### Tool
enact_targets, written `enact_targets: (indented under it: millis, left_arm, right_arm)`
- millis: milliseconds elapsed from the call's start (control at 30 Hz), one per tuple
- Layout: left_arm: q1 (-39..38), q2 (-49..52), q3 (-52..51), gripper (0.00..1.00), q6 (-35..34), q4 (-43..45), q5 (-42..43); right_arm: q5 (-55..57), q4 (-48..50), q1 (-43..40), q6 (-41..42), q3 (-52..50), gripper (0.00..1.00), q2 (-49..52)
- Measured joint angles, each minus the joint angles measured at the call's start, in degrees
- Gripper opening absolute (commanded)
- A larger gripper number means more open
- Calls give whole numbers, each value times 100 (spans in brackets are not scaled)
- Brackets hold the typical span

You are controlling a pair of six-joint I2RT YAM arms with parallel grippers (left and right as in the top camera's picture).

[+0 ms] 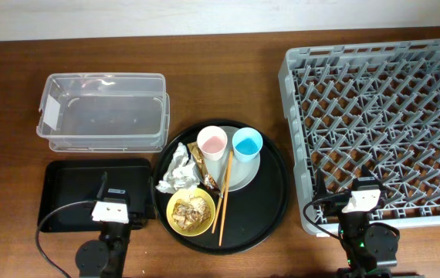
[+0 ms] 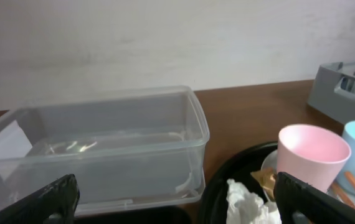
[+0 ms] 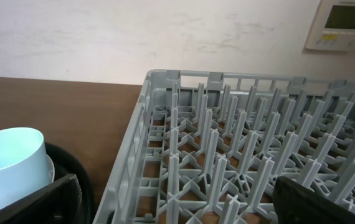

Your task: Sort waste into correct bins and load items into the dishwasher rack

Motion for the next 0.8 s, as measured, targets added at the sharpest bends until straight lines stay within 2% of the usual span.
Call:
enact_targets:
  millis: [100, 167, 267, 333, 400, 467, 533, 800]
  left_arm:
    - [2, 0, 24, 99, -52, 297, 216]
    - [2, -4, 240, 99, -219, 68, 494]
    - [2, 221, 1711, 99, -376, -1602, 752]
    - [2, 887, 3276, 99, -420, -2769, 1021]
    - [2, 1958, 4804, 99, -420, -4063, 1373]
    - [2, 2879, 5698, 99, -424, -4854, 1676]
    - [-2, 4087, 6544, 99, -437, -5001, 1945]
    - [-197, 5772, 6708, 99, -625, -5705, 2695]
  right_arm:
    - [0, 2, 0, -2, 0, 99, 0]
    - [0, 0, 0, -2, 0, 99, 0]
    - [0, 2, 0, -2, 0, 99, 0]
    - [0, 2, 0, -4, 0, 99, -7]
    - [0, 2, 0, -2, 0, 99, -9]
    - [-2, 0, 0, -2, 0, 99, -4]
    - [0, 2, 0, -2, 0, 99, -9]
    - [0, 2, 0, 0, 0, 99, -11]
